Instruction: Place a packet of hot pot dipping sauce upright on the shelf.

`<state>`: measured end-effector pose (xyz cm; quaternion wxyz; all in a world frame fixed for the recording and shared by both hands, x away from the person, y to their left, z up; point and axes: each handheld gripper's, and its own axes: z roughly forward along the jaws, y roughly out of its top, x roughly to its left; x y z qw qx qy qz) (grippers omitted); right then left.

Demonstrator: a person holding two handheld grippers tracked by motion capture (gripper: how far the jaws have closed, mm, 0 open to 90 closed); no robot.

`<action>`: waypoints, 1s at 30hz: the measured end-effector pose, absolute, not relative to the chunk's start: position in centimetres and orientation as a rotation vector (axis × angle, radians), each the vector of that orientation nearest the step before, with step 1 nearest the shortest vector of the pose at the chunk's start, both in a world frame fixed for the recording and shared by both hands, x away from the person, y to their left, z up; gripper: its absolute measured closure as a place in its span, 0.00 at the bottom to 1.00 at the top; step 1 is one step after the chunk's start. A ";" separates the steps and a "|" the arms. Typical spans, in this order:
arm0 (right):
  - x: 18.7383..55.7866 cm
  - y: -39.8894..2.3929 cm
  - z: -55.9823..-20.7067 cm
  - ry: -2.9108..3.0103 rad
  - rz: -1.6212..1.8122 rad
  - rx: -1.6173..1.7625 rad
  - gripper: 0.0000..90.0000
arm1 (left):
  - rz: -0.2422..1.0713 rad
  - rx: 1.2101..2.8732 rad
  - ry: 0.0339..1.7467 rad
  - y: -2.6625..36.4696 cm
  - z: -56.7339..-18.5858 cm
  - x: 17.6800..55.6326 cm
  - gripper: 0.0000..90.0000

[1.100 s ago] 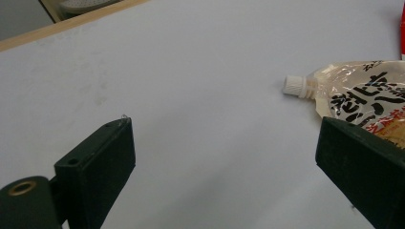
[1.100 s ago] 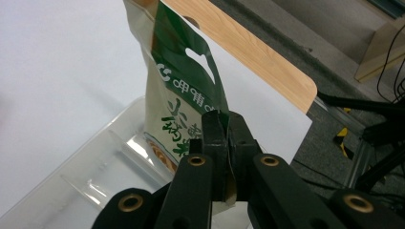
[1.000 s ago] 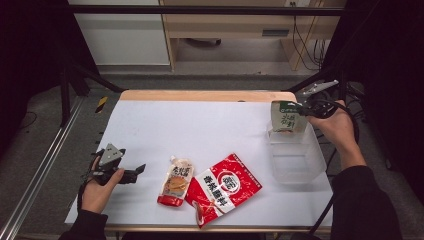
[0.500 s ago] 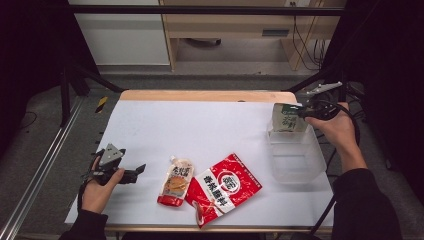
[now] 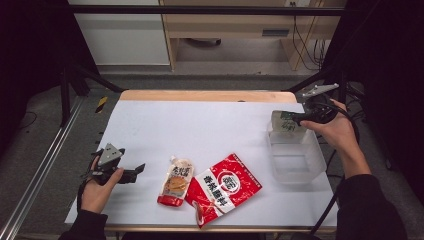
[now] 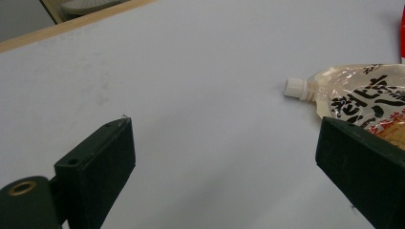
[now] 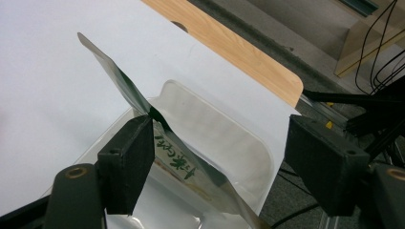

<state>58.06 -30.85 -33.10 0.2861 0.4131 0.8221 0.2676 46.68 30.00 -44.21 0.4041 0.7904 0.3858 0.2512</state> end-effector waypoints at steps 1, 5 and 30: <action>57.9 -30.8 -33.1 2.201 0.714 1.102 0.28 | 0.634 1.996 0.973 30.0 -44.2 46.7 0.07; 57.1 -30.2 -33.4 2.223 0.726 1.082 0.28 | 0.634 1.996 0.972 30.0 -44.2 46.7 0.07; 52.1 -21.5 -31.4 2.209 0.890 0.873 0.15 | 0.646 2.024 0.929 29.0 -44.1 46.2 0.07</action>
